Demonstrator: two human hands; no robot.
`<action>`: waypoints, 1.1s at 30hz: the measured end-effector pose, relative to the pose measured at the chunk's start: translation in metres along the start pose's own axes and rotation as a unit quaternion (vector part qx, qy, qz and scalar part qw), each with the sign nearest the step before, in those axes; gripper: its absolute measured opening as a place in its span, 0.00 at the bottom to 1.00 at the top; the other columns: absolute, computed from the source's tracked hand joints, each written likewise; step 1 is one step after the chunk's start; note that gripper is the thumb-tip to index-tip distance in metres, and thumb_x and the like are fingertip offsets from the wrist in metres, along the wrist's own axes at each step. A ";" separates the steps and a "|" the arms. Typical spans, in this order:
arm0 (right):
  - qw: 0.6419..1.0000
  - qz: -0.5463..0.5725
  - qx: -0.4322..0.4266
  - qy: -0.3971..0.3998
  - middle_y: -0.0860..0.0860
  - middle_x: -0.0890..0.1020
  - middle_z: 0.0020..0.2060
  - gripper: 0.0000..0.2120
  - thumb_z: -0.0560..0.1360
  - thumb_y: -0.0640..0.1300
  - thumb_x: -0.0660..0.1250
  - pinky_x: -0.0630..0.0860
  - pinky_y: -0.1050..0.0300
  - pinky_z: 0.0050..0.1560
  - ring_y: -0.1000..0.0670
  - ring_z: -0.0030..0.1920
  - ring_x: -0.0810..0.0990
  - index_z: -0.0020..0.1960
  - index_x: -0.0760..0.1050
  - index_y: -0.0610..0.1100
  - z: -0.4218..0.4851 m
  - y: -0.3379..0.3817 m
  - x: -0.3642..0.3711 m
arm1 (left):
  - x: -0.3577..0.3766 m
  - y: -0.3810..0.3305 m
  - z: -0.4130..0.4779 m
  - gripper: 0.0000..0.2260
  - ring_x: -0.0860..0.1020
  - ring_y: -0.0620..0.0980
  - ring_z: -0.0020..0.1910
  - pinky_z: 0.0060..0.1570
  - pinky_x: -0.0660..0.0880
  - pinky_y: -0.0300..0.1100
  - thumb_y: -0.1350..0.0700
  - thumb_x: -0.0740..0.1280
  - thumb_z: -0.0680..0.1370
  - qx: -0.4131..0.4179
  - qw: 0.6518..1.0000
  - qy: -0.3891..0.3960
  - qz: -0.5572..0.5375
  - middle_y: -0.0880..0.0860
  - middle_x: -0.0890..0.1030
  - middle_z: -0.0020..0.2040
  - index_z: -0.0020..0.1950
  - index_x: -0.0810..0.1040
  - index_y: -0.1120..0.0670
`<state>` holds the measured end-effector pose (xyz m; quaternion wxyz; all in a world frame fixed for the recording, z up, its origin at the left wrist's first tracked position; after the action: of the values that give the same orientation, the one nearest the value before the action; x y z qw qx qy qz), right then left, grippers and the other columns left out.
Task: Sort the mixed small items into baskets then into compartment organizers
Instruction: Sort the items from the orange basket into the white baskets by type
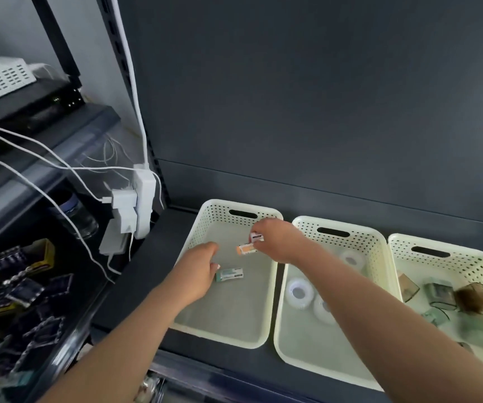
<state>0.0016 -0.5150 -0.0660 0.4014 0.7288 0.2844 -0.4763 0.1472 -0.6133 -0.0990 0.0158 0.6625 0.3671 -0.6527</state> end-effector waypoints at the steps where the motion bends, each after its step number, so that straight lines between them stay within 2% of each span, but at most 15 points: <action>1: 1.000 -0.020 -0.007 0.018 0.49 0.78 0.53 0.10 0.76 0.42 0.60 0.74 0.52 0.52 0.46 0.54 0.76 0.54 0.77 0.44 0.005 0.004 0.003 | -0.005 -0.003 -0.002 0.13 0.77 0.52 0.54 0.56 0.73 0.45 0.58 0.62 0.80 0.013 1.000 -0.021 0.005 0.52 0.77 0.58 0.65 0.72 0.56; 4: 0.997 -0.052 -0.013 0.058 0.48 0.78 0.54 0.11 0.77 0.42 0.60 0.75 0.50 0.54 0.46 0.56 0.76 0.56 0.76 0.44 0.013 0.009 0.013 | -0.017 -0.009 -0.006 0.14 0.77 0.51 0.53 0.54 0.73 0.43 0.57 0.62 0.80 0.046 0.996 -0.076 0.033 0.51 0.76 0.60 0.66 0.74 0.55; 6: 0.995 -0.071 -0.011 0.069 0.48 0.79 0.54 0.11 0.77 0.43 0.58 0.75 0.50 0.54 0.45 0.56 0.76 0.56 0.76 0.44 0.014 0.007 0.020 | -0.022 -0.010 -0.009 0.12 0.75 0.50 0.55 0.52 0.73 0.43 0.55 0.62 0.80 0.059 0.991 -0.094 0.078 0.50 0.78 0.57 0.62 0.76 0.54; 8: 0.995 -0.074 -0.005 0.060 0.48 0.77 0.58 0.13 0.77 0.44 0.59 0.75 0.49 0.56 0.45 0.59 0.75 0.60 0.74 0.45 0.011 0.004 0.021 | -0.024 -0.009 -0.012 0.11 0.74 0.51 0.55 0.51 0.74 0.44 0.53 0.62 0.79 0.064 0.986 -0.102 0.112 0.50 0.79 0.55 0.59 0.78 0.54; 11: 0.999 -0.032 0.006 -0.010 0.50 0.72 0.67 0.18 0.79 0.46 0.60 0.73 0.51 0.61 0.46 0.63 0.73 0.68 0.69 0.47 -0.009 -0.001 0.005 | -0.027 -0.015 -0.016 0.09 0.76 0.52 0.50 0.47 0.75 0.46 0.52 0.65 0.77 0.087 0.980 -0.117 0.139 0.50 0.81 0.49 0.53 0.81 0.55; 16: 0.988 0.040 0.023 -0.145 0.54 0.73 0.67 0.19 0.79 0.48 0.60 0.69 0.58 0.59 0.51 0.64 0.73 0.70 0.68 0.49 -0.087 -0.023 -0.031 | -0.032 -0.057 -0.023 0.08 0.79 0.55 0.43 0.41 0.78 0.47 0.56 0.73 0.72 0.148 0.966 -0.159 0.138 0.50 0.82 0.44 0.49 0.82 0.55; 19: 0.977 0.065 0.063 -0.194 0.55 0.72 0.68 0.20 0.79 0.50 0.61 0.70 0.58 0.61 0.52 0.66 0.71 0.71 0.68 0.49 -0.141 -0.053 -0.040 | -0.030 -0.109 -0.033 0.06 0.79 0.54 0.43 0.42 0.77 0.47 0.56 0.72 0.72 0.197 0.957 -0.183 0.112 0.49 0.82 0.44 0.48 0.82 0.54; 21: 0.967 0.080 0.089 -0.223 0.54 0.73 0.67 0.20 0.78 0.50 0.62 0.71 0.56 0.62 0.52 0.65 0.73 0.70 0.69 0.49 -0.177 -0.076 -0.045 | -0.021 -0.150 -0.040 0.06 0.79 0.54 0.42 0.43 0.77 0.47 0.54 0.69 0.74 0.233 0.949 -0.189 0.097 0.49 0.83 0.45 0.48 0.82 0.53; 24: 0.955 0.077 0.137 -0.253 0.56 0.74 0.67 0.20 0.78 0.50 0.63 0.71 0.56 0.62 0.53 0.65 0.73 0.69 0.70 0.49 -0.234 -0.115 -0.052 | 0.005 -0.217 -0.050 0.15 0.80 0.53 0.42 0.43 0.78 0.46 0.47 0.59 0.74 0.289 0.940 -0.165 0.075 0.48 0.83 0.45 0.48 0.82 0.52; 29: 0.931 0.071 0.216 -0.286 0.57 0.76 0.64 0.19 0.77 0.50 0.64 0.71 0.61 0.60 0.54 0.62 0.75 0.68 0.72 0.50 -0.338 -0.203 -0.060 | 0.068 -0.332 -0.073 0.09 0.79 0.50 0.48 0.49 0.75 0.45 0.51 0.67 0.76 0.363 0.924 -0.117 0.036 0.46 0.82 0.48 0.53 0.82 0.51; 31: 0.922 0.074 0.243 -0.291 0.56 0.76 0.63 0.19 0.77 0.50 0.64 0.68 0.65 0.56 0.53 0.63 0.74 0.67 0.72 0.49 -0.382 -0.241 -0.061 | 0.097 -0.379 -0.084 0.11 0.77 0.49 0.51 0.52 0.74 0.44 0.50 0.67 0.77 0.378 0.921 -0.090 0.020 0.46 0.81 0.51 0.56 0.81 0.51; 33: 0.914 0.077 0.272 -0.293 0.55 0.78 0.61 0.18 0.77 0.49 0.65 0.69 0.64 0.53 0.51 0.61 0.76 0.66 0.73 0.48 -0.424 -0.278 -0.064 | 0.125 -0.423 -0.092 0.12 0.76 0.48 0.55 0.57 0.72 0.43 0.49 0.65 0.78 0.384 0.921 -0.066 -0.001 0.45 0.80 0.55 0.59 0.80 0.50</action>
<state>-0.0473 -0.0110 0.0004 0.2885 0.6575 -0.0433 -0.6947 -0.0039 -0.2001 -0.0009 -0.2164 0.5724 0.0873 -0.7861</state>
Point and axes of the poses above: each hand's wrist, its own z-axis towards the middle knuckle, its own x-axis out of the palm, y = z × x, the point moved 5 cm from there along z, towards the middle knuckle
